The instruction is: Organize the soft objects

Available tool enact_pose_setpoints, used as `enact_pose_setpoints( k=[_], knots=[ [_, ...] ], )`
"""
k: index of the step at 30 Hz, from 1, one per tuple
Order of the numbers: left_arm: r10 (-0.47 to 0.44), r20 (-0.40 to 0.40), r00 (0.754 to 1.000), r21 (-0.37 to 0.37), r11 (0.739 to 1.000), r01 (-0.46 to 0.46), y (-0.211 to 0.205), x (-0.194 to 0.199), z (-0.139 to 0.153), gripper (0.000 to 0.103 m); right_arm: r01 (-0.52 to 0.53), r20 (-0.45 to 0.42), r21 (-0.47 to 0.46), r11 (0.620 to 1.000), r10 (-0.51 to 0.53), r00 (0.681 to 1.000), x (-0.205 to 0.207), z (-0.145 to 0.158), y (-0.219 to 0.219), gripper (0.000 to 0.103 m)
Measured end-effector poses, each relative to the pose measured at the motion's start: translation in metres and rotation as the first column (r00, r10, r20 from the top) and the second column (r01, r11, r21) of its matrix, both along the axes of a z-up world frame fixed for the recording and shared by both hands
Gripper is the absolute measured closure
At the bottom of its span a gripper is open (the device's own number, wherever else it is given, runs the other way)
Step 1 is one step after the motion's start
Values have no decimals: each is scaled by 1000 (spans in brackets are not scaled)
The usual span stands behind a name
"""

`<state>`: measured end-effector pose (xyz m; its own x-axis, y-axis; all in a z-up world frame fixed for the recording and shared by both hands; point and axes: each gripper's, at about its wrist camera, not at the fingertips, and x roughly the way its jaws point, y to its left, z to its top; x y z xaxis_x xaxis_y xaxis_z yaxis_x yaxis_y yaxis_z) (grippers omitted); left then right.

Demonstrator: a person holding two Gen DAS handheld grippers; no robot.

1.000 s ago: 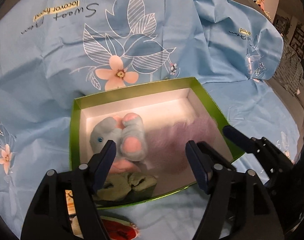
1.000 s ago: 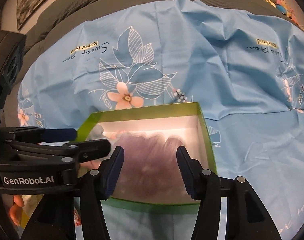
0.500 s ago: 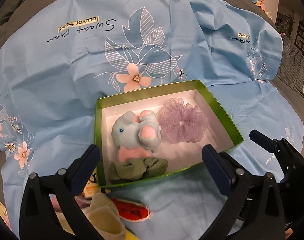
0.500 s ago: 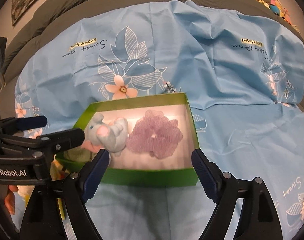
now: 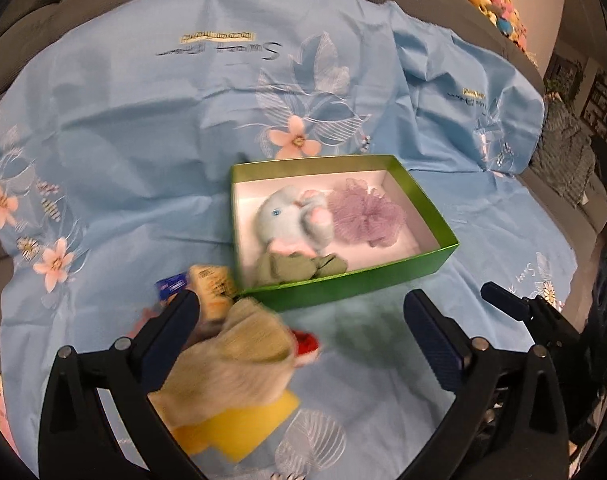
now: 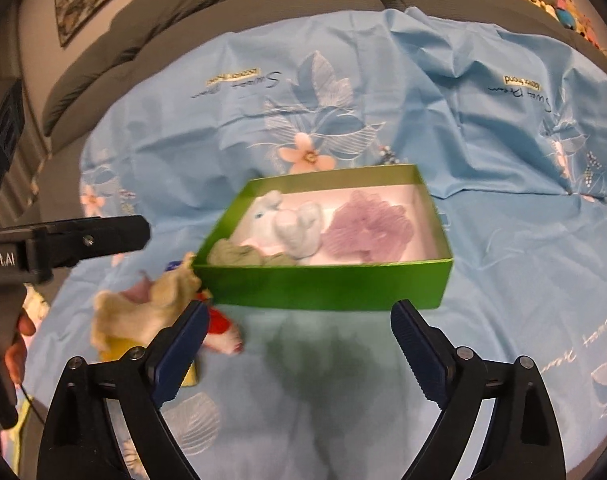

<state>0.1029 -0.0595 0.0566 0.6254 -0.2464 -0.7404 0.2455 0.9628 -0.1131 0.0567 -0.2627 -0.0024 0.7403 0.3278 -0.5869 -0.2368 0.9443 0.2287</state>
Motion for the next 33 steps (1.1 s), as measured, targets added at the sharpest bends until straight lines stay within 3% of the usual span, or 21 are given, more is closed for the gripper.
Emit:
enact_pose_setpoints(
  k=[8,18,28,33],
  knots=[
    [81,2,997,-39,996,-80,60,-43,3,1,-104,8,39,994,104,995,-26,1,27,10],
    [222,-96,970,-119,965,-233,128,-74,-34,1,-210,-15,50,976,211,977,-47,-15,57,10],
    [219,-157,963,-141,960,-241,145,-85,-79,1,-247,-55,151,957,257,965,-37,-32,75,10],
    [250,-141,958,-170,947,-272,155,-81,-91,2,-253,-75,196,947,272,959,-27,-37,86,10]
  ],
)
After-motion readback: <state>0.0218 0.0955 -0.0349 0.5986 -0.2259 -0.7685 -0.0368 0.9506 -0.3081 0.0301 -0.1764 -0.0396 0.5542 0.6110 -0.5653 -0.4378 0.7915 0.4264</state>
